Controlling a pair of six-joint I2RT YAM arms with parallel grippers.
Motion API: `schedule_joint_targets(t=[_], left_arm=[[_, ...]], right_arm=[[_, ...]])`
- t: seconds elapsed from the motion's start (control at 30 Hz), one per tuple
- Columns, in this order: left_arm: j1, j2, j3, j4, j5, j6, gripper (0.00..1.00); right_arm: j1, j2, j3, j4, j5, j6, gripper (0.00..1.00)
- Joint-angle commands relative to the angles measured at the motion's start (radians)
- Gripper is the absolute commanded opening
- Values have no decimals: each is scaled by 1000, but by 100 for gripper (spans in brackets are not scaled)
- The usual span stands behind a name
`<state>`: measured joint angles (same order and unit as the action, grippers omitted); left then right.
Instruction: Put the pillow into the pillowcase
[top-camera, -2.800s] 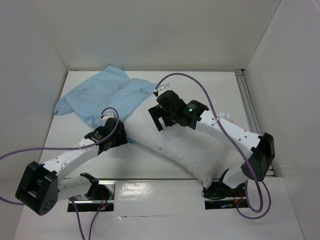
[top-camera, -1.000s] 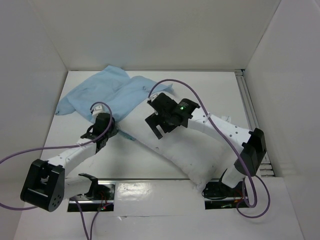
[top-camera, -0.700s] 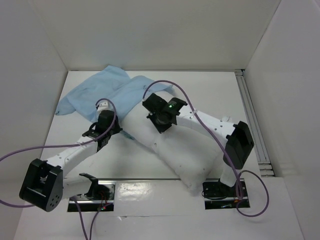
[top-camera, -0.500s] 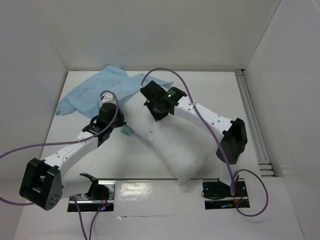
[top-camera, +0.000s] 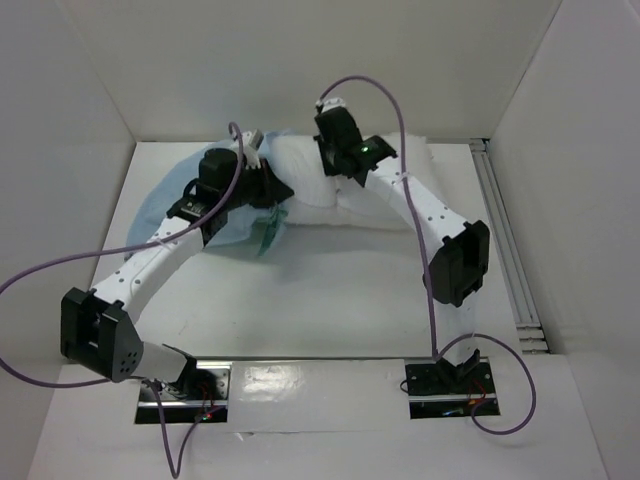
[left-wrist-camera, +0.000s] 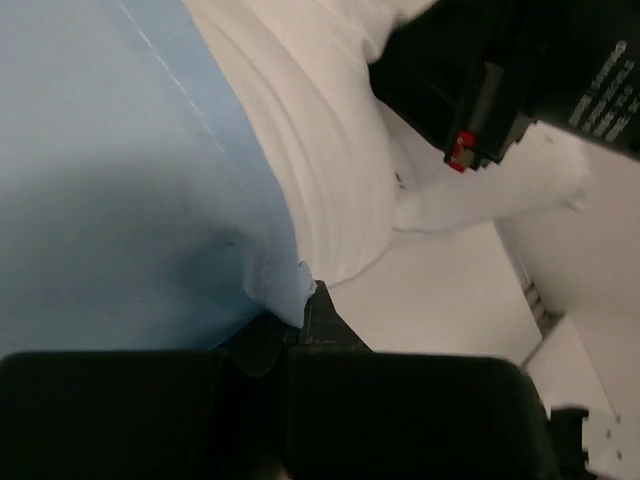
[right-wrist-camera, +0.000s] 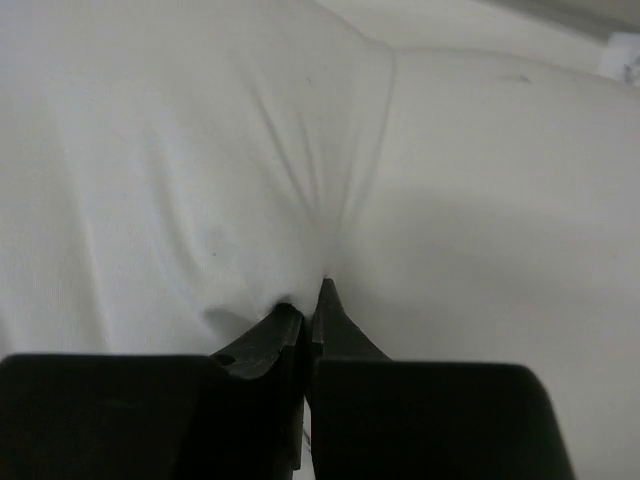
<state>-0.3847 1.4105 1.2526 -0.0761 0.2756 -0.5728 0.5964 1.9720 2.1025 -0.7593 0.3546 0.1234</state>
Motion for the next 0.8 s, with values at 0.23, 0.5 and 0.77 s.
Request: schedule_joint_targets(t=[0.23, 0.5, 0.77], left_arm=[[3, -159, -221, -129, 134, -24, 12], [41, -166, 109, -456, -5, 99, 63], [96, -26, 318, -648, -457, 59, 84]], right_arm=[[192, -77, -430, 258, -269, 202, 0], [212, -163, -407, 212, -257, 211, 37], [71, -297, -366, 115, -174, 243, 100]])
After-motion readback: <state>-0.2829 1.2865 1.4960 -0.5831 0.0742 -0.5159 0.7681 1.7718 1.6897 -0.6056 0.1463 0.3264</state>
